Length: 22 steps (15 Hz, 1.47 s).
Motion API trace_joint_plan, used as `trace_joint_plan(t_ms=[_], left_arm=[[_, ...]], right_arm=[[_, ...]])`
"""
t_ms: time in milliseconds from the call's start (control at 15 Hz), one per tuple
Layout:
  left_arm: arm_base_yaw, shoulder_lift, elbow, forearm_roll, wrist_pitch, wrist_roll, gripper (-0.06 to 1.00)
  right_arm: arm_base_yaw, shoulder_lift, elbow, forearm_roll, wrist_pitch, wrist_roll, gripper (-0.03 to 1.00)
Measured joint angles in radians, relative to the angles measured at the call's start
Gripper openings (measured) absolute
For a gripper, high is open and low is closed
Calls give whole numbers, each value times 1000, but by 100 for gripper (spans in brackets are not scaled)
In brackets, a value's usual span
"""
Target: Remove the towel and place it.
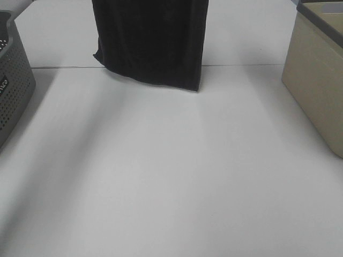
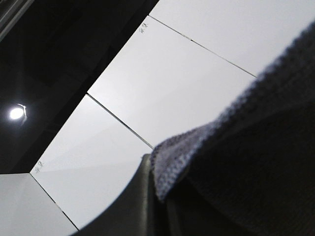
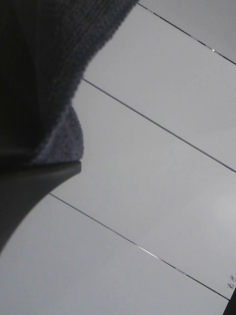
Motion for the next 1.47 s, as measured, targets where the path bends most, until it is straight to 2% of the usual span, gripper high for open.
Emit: trace_joint_plan(t_ms=[533,1133,1333,1467], left_arm=[[0,2,-5,0,64,-16,0],[0,19,-5,0,100,-16,0],[0,19,-5,0,123,-19,0],[0,19,-5,0,202,-58,0]], right_arm=[[-5,0,0,2,0,2,2],[-33,0,0,17,1,80,2],[-33,0,0,17,42,104,2],[-33,0,0,17,130,137,2]])
